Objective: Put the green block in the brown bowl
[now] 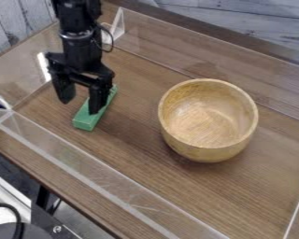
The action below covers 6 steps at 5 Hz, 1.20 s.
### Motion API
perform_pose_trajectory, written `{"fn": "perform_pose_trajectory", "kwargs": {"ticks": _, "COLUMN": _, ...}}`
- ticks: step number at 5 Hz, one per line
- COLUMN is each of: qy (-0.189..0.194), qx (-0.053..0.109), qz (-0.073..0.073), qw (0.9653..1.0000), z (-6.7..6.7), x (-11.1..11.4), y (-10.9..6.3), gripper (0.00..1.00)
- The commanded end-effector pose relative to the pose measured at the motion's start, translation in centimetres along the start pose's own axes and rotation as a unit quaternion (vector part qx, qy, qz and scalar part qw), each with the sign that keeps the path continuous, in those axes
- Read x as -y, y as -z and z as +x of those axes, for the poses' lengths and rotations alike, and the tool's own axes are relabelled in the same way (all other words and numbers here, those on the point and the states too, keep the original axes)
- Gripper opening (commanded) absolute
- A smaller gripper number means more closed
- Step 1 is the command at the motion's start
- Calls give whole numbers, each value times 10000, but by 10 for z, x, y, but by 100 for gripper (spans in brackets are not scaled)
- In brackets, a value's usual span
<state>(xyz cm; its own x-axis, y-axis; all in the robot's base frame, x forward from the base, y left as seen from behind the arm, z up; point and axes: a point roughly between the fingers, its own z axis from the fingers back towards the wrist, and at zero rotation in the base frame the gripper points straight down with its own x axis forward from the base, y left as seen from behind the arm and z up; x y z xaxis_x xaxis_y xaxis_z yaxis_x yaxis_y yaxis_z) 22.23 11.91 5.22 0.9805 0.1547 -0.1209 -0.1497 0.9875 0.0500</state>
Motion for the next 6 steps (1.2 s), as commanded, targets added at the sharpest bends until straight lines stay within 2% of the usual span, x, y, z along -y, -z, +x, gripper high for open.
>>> {"fn": "perform_pose_trajectory", "kwargs": {"ticks": 1, "qy": -29, "qx": 182, "qz": 125, "qw": 9998, "z": 16, "x": -4, "y": 0, "gripper": 100}}
{"fn": "perform_pose_trajectory", "kwargs": {"ticks": 3, "qy": -49, "qx": 84, "qz": 149, "qw": 9998, "z": 25, "x": -3, "y": 14, "gripper": 100}}
{"fn": "perform_pose_trajectory", "kwargs": {"ticks": 4, "qy": -67, "qx": 73, "qz": 142, "qw": 9998, "z": 27, "x": -3, "y": 18, "gripper": 0}}
{"fn": "perform_pose_trajectory", "kwargs": {"ticks": 6, "qy": 60, "qx": 197, "qz": 45, "qw": 9998, "z": 24, "x": 10, "y": 0, "gripper": 0}}
